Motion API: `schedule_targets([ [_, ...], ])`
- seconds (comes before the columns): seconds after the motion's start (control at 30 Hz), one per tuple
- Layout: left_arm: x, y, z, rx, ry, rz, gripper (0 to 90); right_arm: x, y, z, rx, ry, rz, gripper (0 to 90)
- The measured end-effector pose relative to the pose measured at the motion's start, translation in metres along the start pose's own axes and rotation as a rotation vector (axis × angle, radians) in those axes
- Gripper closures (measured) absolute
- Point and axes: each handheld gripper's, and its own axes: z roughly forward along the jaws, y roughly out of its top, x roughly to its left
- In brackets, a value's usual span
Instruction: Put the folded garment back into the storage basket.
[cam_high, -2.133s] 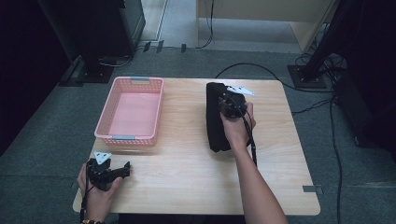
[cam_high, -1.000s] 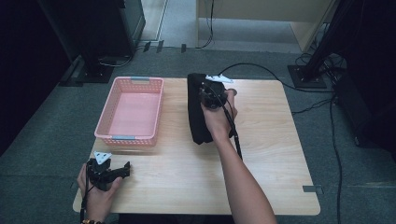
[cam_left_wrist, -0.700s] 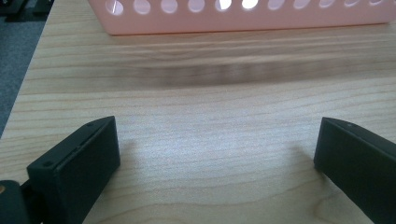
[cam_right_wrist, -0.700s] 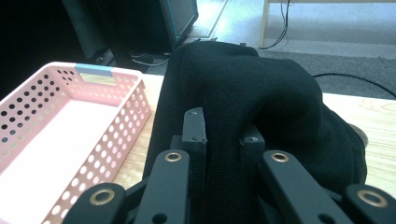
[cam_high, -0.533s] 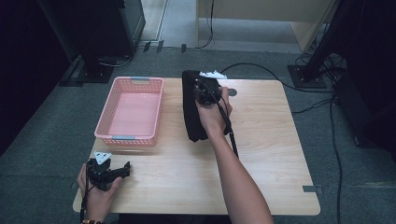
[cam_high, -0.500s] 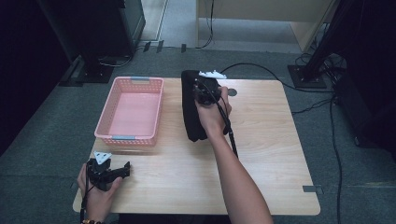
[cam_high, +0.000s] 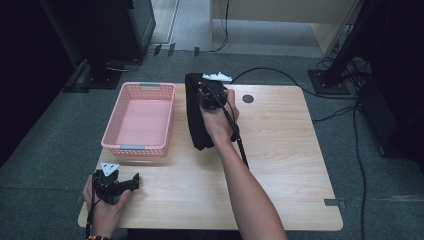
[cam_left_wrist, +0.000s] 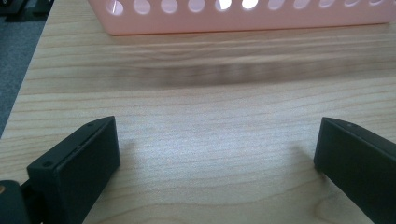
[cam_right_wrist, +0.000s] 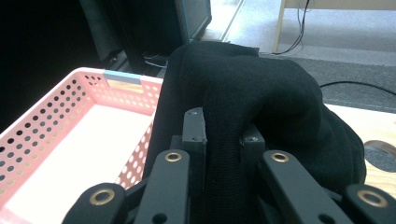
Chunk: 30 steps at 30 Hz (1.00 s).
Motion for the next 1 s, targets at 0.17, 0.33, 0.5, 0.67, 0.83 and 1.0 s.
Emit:
schedule_targets([
  [0.17,0.0,0.0,0.0,-0.001,0.002,-0.003,0.1,0.007,0.002,0.002,0.002,0.009,-0.005,79.9],
  [0.33,-0.001,0.0,0.0,-0.001,0.002,-0.005,0.1,0.016,0.006,0.003,0.002,0.017,-0.01,79.9],
  [0.5,0.0,0.0,0.0,0.001,0.002,-0.002,0.1,0.025,0.011,0.004,-0.001,0.027,-0.019,79.9],
  [0.67,0.0,0.0,0.0,0.001,0.002,-0.002,0.1,0.034,0.014,0.006,-0.002,0.034,-0.021,79.9],
  [0.83,0.0,0.0,0.0,0.001,0.001,-0.002,0.1,0.044,0.016,0.01,0.002,0.044,-0.029,79.9],
  [1.0,0.0,0.0,0.0,0.001,0.001,-0.002,0.1,0.052,0.019,0.013,0.005,0.049,-0.025,79.9],
])
